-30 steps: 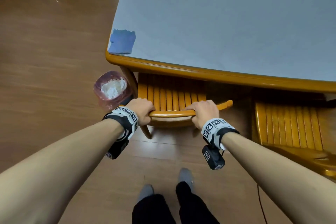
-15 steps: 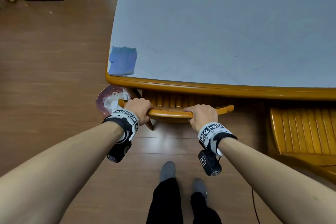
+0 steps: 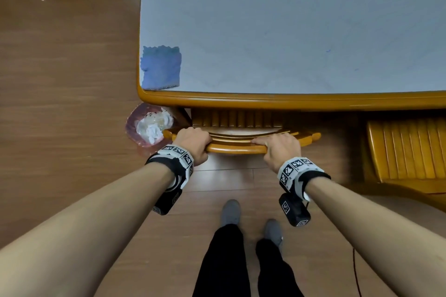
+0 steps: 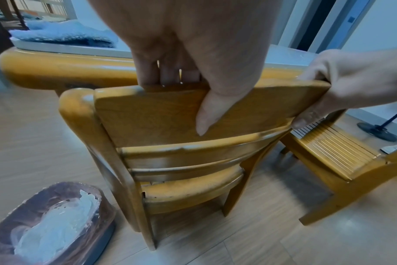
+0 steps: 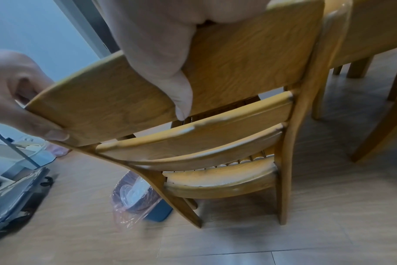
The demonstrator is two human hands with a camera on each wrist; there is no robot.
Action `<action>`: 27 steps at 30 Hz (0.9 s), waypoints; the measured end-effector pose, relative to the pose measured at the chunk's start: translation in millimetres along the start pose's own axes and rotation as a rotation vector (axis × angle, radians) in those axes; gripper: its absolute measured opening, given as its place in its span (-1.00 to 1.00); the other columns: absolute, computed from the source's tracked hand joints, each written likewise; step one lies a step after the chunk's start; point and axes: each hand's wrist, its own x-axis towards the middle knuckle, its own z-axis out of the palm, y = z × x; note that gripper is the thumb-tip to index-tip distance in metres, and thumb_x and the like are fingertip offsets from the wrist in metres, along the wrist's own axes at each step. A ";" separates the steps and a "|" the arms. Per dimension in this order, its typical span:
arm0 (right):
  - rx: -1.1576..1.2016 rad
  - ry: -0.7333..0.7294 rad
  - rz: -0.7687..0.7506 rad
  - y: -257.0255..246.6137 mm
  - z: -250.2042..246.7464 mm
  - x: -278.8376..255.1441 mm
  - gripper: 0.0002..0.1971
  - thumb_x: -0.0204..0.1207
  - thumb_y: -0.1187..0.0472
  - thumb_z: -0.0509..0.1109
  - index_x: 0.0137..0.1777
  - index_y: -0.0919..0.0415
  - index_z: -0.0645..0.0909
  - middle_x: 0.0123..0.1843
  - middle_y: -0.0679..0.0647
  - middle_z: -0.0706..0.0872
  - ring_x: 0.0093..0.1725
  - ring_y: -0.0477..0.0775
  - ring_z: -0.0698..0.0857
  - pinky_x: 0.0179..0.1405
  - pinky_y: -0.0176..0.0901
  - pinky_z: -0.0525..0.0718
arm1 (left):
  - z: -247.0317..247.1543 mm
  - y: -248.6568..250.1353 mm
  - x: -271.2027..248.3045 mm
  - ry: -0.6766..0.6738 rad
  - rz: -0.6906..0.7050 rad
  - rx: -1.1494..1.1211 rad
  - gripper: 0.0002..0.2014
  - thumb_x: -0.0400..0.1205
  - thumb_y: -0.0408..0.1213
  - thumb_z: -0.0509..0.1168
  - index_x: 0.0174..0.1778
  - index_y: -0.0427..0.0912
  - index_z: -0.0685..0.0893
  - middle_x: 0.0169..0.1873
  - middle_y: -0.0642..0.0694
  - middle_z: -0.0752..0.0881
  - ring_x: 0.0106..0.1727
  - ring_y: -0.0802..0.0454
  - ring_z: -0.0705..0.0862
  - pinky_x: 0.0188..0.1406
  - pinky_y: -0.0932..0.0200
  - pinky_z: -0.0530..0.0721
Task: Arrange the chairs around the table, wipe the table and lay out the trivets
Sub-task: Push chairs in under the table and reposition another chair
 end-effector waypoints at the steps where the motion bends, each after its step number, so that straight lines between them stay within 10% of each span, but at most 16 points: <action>1: -0.003 0.005 -0.004 0.2 -0.4 -0.7 -0.53 0.52 0.21 0.33 0.35 -0.31 0.61 0.04 -0.06 0.82 0.03 0.13 0.71 0.07 -0.06 0.59 | 0.4 0.1 -0.5 0.000 -0.004 -0.010 -0.75 0.49 -0.19 0.27 0.06 0.00 0.70 -0.04 -0.12 0.71 0.01 -0.21 0.67 -0.14 0.06 0.53; 19: 0.230 -0.084 0.052 10.7 -11.5 -16.4 -0.58 0.52 0.13 0.44 0.36 -0.21 0.60 0.19 -0.05 0.72 0.19 0.10 0.67 0.14 0.03 0.70 | 3.0 19.6 -6.6 -0.062 -0.154 -0.232 -0.77 0.46 -0.21 0.31 0.02 -0.04 0.67 -0.06 -0.11 0.74 -0.05 -0.14 0.71 -0.11 0.06 0.69; 27: 0.364 0.054 0.178 85.4 -50.7 -78.2 -0.50 0.57 0.12 0.40 0.51 -0.10 0.48 0.45 -0.01 0.55 0.41 0.10 0.54 0.35 0.00 0.51 | -46.5 78.7 -18.4 -0.057 -0.085 -0.324 -0.33 0.51 -0.07 0.41 0.57 0.05 0.41 0.34 -0.06 0.64 0.28 -0.07 0.64 0.23 0.06 0.64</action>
